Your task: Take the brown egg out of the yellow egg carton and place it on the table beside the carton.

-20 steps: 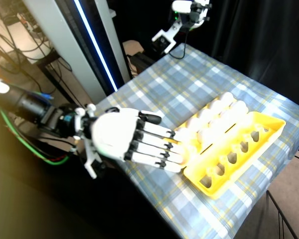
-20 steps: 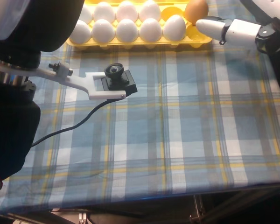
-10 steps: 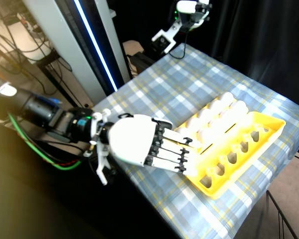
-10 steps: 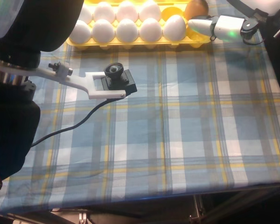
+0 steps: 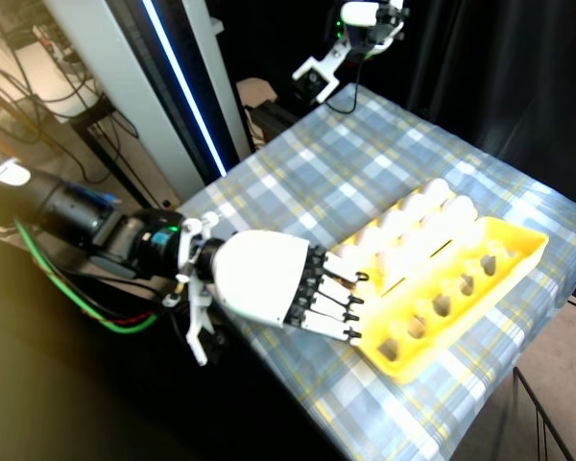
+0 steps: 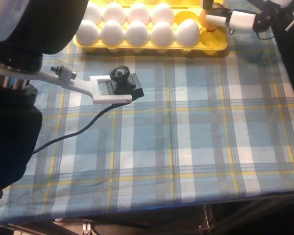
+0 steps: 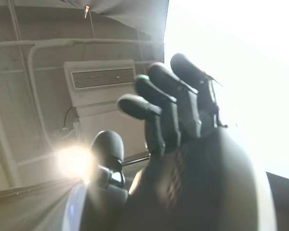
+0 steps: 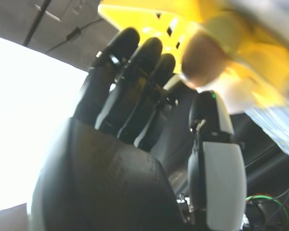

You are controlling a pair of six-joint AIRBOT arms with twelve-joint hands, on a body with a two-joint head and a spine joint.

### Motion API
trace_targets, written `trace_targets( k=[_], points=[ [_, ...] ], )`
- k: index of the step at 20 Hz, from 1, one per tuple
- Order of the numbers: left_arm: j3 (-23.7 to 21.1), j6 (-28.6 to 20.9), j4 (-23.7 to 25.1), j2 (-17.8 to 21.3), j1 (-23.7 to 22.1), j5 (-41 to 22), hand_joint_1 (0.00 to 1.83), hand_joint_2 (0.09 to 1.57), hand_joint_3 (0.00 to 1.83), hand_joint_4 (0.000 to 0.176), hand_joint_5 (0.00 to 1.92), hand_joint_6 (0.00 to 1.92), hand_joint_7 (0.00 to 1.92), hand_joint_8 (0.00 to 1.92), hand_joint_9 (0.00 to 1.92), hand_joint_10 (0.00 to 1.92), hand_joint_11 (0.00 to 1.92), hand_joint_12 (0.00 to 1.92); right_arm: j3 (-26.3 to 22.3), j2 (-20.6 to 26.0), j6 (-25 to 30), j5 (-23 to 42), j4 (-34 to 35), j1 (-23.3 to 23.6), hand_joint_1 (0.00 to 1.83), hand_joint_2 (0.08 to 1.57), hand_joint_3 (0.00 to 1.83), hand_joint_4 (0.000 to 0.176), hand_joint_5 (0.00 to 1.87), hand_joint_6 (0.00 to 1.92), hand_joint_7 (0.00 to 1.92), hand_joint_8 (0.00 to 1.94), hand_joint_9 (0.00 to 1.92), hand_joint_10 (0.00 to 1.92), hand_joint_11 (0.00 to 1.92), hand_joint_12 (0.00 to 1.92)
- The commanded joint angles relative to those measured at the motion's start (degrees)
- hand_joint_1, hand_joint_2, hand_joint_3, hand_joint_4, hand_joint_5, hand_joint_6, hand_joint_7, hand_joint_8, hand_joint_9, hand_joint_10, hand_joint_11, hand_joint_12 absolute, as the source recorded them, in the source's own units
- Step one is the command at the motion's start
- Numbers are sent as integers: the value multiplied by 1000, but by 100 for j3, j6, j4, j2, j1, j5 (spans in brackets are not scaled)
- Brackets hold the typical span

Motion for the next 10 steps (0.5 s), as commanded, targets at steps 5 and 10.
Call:
trace_targets(
  k=[5, 10],
  points=[
    [-51, -63, 203, -36, -106, -504, 249, 1384, 0, 0, 485, 1426, 458, 1359, 388, 1406, 217, 1565, 42, -2, -77, 427, 41, 58, 1238, 1078, 0, 8, 979, 1009, 1156, 662, 1097, 1, 934, 359],
    [-51, -63, 203, -36, -106, -504, 227, 1398, 3, 0, 458, 1473, 412, 1449, 331, 1482, 178, 1602, 5, 2, -75, 468, 41, 120, 1179, 1100, 0, 0, 995, 946, 1007, 271, 1052, 9, 909, 277]
  ],
)
